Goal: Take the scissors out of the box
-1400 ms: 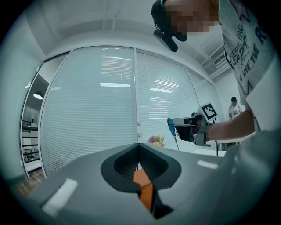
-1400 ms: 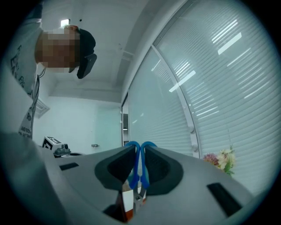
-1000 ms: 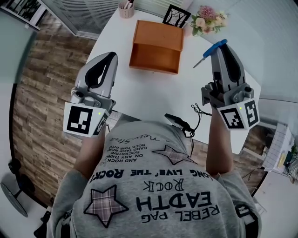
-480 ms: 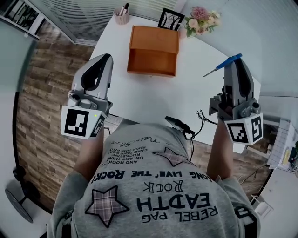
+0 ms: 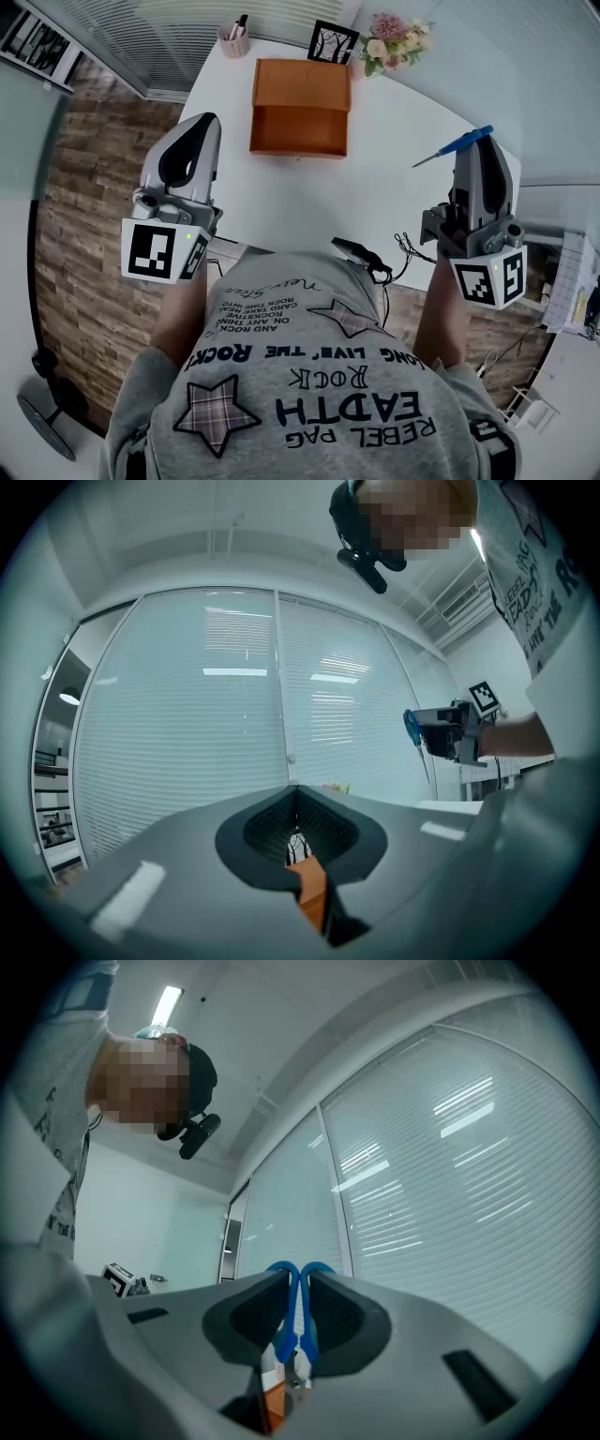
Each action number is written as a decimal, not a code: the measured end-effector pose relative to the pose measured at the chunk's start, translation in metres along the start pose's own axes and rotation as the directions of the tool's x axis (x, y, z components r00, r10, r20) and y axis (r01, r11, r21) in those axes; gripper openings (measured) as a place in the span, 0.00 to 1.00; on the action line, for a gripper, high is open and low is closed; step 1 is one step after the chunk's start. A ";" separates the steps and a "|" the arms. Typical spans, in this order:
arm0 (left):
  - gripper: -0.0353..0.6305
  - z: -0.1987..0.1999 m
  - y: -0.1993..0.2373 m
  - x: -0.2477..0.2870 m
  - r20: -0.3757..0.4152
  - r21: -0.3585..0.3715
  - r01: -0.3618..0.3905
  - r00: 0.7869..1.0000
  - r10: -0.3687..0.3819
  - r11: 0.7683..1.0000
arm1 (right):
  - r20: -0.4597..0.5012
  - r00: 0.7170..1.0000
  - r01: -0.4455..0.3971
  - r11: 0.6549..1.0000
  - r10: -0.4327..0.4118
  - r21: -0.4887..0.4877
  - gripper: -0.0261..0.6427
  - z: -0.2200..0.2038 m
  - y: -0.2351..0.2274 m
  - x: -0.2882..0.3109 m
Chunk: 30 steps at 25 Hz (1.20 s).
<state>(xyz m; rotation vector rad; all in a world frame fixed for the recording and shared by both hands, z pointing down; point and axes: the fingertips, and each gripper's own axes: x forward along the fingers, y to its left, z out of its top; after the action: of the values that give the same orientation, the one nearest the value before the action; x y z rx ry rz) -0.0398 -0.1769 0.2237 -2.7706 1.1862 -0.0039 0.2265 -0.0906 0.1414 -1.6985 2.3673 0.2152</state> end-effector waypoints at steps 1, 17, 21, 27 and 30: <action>0.07 0.000 0.000 0.000 0.001 0.000 0.001 1.000 -0.001 1.000 | 0.002 1.000 0.002 1.000 -0.002 0.002 0.16 0.000 0.001 -0.001; 0.07 0.004 -0.004 0.001 0.017 -0.005 0.006 1.000 -0.006 1.000 | 0.004 1.000 -0.009 1.000 0.009 0.005 0.16 -0.001 0.010 -0.001; 0.07 0.003 -0.005 -0.002 0.014 -0.005 0.005 1.000 -0.005 1.000 | 0.005 1.000 -0.015 1.000 0.015 0.004 0.16 -0.002 0.013 -0.001; 0.07 0.004 -0.007 -0.003 0.013 -0.001 0.003 1.000 -0.003 1.000 | 0.009 1.000 -0.019 1.000 0.019 0.006 0.16 -0.001 0.012 -0.003; 0.07 0.003 -0.005 -0.001 0.013 0.001 0.002 1.000 -0.002 1.000 | 0.010 1.000 -0.023 1.000 0.023 0.010 0.16 -0.003 0.011 0.000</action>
<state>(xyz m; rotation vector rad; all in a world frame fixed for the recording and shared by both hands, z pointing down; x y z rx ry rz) -0.0361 -0.1725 0.2218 -2.7669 1.1793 0.0136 0.2155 -0.0882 0.1445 -1.6628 2.3784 0.2149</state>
